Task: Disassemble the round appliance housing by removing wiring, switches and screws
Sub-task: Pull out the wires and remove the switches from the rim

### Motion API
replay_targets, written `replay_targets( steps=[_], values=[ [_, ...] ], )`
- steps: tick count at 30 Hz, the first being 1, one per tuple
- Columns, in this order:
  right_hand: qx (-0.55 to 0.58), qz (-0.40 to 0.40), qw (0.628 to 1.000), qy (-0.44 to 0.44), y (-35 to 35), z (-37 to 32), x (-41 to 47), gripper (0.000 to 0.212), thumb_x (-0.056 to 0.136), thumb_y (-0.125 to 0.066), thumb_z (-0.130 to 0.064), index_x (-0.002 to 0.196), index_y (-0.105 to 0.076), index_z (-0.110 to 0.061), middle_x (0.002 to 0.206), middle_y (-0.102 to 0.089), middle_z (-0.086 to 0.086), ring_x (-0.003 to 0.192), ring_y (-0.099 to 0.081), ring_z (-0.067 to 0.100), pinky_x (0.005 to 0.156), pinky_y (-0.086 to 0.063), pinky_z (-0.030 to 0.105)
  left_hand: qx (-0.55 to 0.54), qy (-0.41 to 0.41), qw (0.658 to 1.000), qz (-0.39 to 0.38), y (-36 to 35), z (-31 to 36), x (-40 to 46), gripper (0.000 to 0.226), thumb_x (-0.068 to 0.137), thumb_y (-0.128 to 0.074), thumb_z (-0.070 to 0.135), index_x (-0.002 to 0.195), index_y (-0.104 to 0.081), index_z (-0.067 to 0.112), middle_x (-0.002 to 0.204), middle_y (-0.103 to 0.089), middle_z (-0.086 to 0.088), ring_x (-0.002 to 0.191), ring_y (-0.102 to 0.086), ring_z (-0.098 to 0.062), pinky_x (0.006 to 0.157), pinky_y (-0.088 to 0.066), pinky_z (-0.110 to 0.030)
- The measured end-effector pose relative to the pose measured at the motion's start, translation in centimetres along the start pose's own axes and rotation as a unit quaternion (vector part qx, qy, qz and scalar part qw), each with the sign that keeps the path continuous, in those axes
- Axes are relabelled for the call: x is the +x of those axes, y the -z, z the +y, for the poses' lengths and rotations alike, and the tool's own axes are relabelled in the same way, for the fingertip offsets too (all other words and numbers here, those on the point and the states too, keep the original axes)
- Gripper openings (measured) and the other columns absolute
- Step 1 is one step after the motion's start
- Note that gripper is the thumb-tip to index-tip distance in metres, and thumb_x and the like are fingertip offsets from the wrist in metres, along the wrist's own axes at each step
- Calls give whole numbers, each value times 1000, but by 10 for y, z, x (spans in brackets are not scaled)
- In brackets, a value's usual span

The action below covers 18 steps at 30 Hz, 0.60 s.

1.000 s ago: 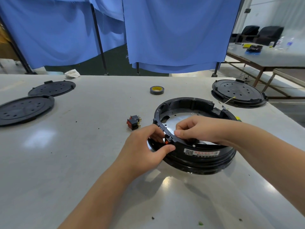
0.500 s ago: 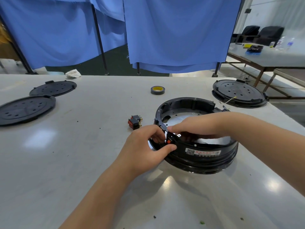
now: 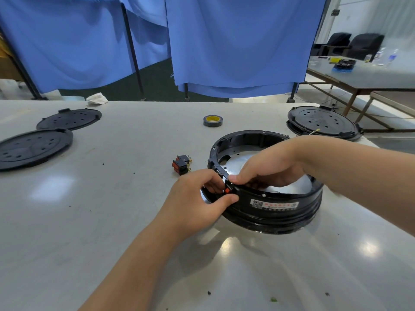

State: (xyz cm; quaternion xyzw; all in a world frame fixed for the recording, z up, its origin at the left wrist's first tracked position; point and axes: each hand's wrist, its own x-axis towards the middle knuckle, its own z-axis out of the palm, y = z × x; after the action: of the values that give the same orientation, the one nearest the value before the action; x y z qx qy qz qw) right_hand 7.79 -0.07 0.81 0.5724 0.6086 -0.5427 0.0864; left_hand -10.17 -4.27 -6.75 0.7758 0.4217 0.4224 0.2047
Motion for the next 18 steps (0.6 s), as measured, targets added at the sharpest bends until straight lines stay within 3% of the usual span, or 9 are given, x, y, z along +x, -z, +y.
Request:
replay_targets(
  steps=[2, 4, 8, 12, 15, 18],
  values=[
    [2, -5, 1000, 1, 1, 1, 0, 37, 97, -42, -40, 111, -60, -10, 117, -58, 11, 100, -43, 18, 86, -36, 26, 1, -2, 1000, -2, 0, 0, 0, 20, 70, -79, 34, 76, -67, 20, 71, -65, 12, 71, -59, -5, 66, -38, -8],
    [11, -14, 1000, 2, 1, 2, -1, 40, 97, -42, -40, 113, -60, -8, 128, -56, 14, 107, -52, 22, 89, -39, 26, 4, -5, 1000, -2, 0, 1, 0, 20, 70, -79, 34, 76, -67, 20, 71, -65, 12, 71, -59, -6, 66, -38, -8],
    [42, -32, 999, 7, 0, 5, -1, 34, 98, -41, -38, 101, -63, -12, 103, -68, 3, 100, -61, 14, 86, -46, 26, 11, -7, 1000, 5, -1, 2, 0, 21, 69, -77, 37, 75, -67, 19, 69, -65, 13, 69, -59, -5, 65, -37, -8],
    [33, -24, 999, 8, -2, 7, -3, 38, 97, -41, -41, 105, -63, -12, 105, -68, 3, 100, -61, 14, 88, -45, 28, 11, -11, 1000, 4, 0, 3, 0, 19, 70, -80, 31, 74, -68, 17, 68, -65, 12, 68, -58, -4, 64, -37, -7],
    [31, -1, 999, 20, -6, 6, -4, 41, 98, -41, -40, 113, -61, -8, 121, -61, 15, 101, -55, 18, 98, -41, 34, 2, -5, 1000, 1, 1, 4, 0, 17, 71, -81, 26, 74, -68, 16, 68, -66, 10, 69, -59, -5, 64, -37, -6],
    [31, 20, 999, 29, -9, 7, -5, 52, 98, -41, -41, 129, -50, 0, 141, -40, 24, 108, -51, 24, 102, -38, 34, -13, -1, 1000, -5, 2, 4, -1, 12, 70, -77, 24, 72, -67, 17, 66, -66, 9, 68, -60, -5, 65, -38, -5]
  ],
)
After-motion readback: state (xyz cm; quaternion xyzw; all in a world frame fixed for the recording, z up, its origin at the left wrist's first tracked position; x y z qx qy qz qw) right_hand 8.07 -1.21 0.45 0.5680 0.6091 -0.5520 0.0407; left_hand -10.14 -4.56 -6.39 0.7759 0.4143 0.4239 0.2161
